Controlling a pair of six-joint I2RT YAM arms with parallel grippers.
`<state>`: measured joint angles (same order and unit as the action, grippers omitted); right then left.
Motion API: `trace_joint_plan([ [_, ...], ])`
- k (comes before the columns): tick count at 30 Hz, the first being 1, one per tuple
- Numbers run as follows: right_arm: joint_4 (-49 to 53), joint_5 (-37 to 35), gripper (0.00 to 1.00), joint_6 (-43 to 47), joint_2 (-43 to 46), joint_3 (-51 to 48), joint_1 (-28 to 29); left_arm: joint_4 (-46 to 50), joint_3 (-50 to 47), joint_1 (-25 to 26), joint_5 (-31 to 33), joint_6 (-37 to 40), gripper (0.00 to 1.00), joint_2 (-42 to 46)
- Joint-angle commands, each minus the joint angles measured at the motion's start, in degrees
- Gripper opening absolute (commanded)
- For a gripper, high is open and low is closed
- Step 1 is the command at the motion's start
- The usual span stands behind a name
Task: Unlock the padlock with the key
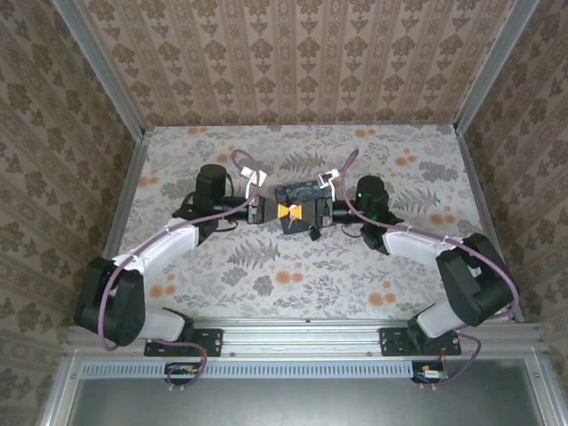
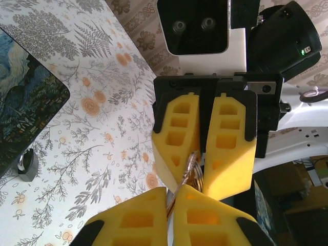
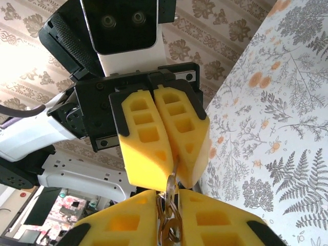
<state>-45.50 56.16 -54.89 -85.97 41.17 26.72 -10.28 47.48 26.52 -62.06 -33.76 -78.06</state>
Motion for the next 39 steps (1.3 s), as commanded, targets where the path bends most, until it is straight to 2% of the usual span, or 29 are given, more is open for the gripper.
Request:
trace_joint_plan([
  [1,4.84,1.00,0.24,3.46,1.36,0.97,0.15,0.39,-0.61,0.20,-0.78,2.08,0.00,2.04],
  [3,8.87,0.72,0.26,5.98,2.44,1.36,-0.49,2.20,-0.55,0.23,-0.70,3.28,0.00,2.44],
  [4,11.05,0.51,0.32,7.42,3.24,1.40,-0.89,2.76,-0.72,0.15,-0.76,3.66,0.00,2.65],
  [6,16.05,-0.05,0.49,10.61,4.89,1.72,-1.98,4.21,-0.66,0.15,-0.62,4.46,0.00,2.96],
  [7,18.82,-0.41,0.53,12.43,5.76,1.88,-2.69,4.95,-0.58,0.22,-0.56,4.90,0.00,3.00],
  [12,23.95,-1.71,0.60,15.89,9.87,2.28,-5.43,6.14,-0.89,0.45,-0.17,5.36,0.00,2.92],
  [14,23.49,-2.67,0.58,16.48,10.52,2.60,-5.45,6.18,-0.98,0.65,-0.17,5.37,0.00,2.84],
  [19,19.74,-0.35,0.44,14.99,7.50,4.71,-4.10,7.14,-0.28,1.53,0.15,5.72,0.00,2.39],
  [24,18.57,0.76,0.41,14.60,3.88,5.50,-3.04,6.72,-0.05,1.79,0.28,5.36,0.00,2.39],
  [39,18.34,3.96,0.27,15.17,2.41,5.38,-1.43,5.97,0.39,1.73,0.34,4.72,0.00,2.13],
])
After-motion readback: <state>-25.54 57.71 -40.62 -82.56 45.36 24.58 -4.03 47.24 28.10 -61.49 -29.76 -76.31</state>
